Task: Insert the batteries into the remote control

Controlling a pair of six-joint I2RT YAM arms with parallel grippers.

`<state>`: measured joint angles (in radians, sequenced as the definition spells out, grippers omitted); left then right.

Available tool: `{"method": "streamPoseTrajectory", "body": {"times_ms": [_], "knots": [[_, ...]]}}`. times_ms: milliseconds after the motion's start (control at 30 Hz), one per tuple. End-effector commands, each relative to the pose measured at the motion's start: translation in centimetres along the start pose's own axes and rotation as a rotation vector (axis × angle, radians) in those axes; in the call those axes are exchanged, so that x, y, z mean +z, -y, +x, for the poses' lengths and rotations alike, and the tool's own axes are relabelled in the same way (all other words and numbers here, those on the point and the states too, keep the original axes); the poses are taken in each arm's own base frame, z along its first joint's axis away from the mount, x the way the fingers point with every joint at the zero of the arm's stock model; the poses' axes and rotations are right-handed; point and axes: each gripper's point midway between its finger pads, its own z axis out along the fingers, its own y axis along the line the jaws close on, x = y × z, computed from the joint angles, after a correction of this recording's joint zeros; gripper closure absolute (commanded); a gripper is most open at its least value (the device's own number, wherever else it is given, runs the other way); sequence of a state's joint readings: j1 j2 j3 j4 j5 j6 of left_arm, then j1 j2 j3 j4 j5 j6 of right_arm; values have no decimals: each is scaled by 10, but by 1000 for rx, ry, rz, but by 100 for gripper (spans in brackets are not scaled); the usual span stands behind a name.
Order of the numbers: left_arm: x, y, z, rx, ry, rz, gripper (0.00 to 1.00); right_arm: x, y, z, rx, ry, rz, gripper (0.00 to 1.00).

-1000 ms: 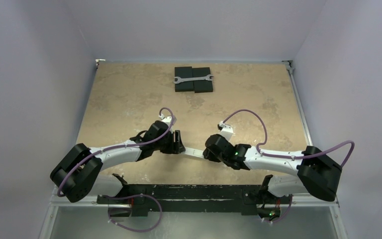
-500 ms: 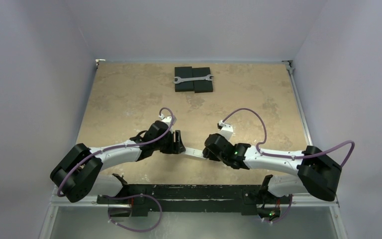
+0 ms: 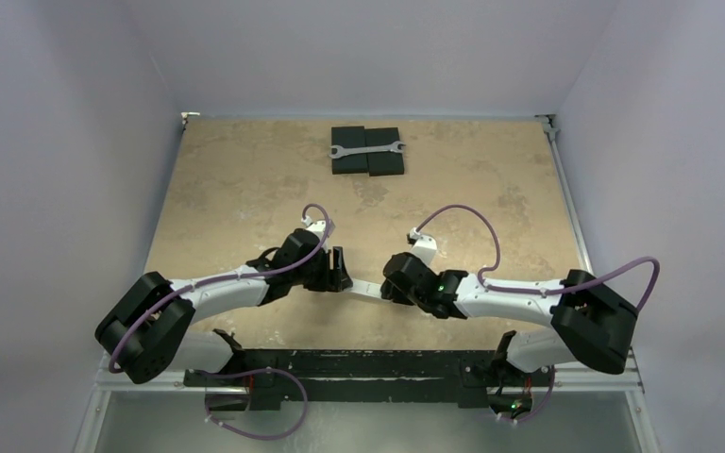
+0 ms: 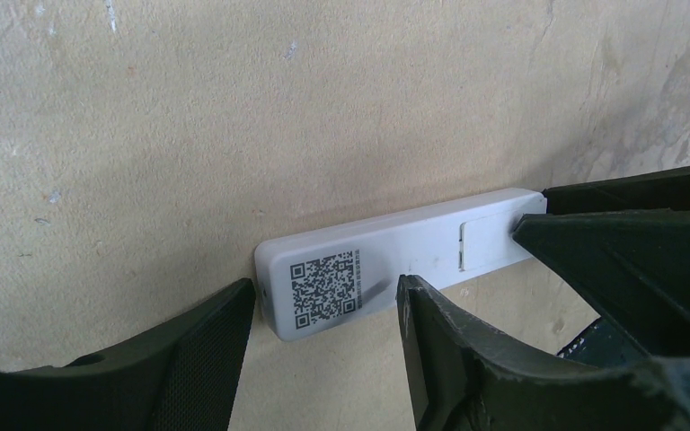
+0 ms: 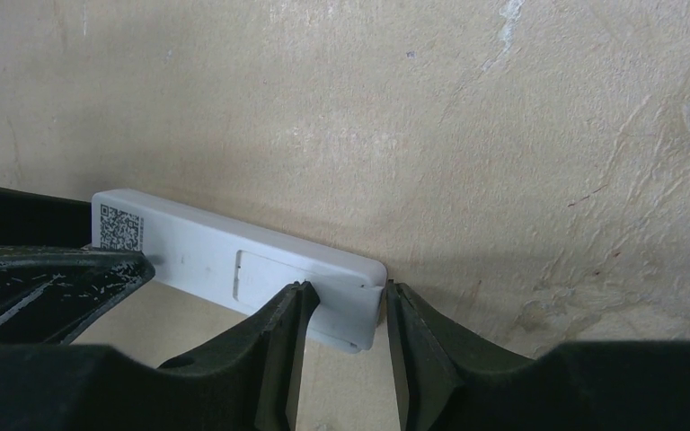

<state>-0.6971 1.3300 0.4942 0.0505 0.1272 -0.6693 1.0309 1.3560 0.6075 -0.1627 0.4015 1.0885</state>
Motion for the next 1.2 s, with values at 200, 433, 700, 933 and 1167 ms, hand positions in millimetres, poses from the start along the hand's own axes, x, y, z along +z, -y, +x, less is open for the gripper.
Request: {"method": "streamPoseTrajectory", "body": {"times_ms": [200,433,700,933,1167], "knots": [[0,7,-6,24,12,20,40,0,-5,-7,-2,21,-3,55],[2,6,-5,24,9,18,40,-1,6,-2,-17,9,21,58],[4,5,-4,21,6,17,40,-13,-7,-13,2,31,-41,57],[4,5,-3,21,3,17,40,-9,-11,-12,2,26,-42,55],[4,4,-2,23,0,15,39,-4,-9,-5,-11,2,-31,53]]}}
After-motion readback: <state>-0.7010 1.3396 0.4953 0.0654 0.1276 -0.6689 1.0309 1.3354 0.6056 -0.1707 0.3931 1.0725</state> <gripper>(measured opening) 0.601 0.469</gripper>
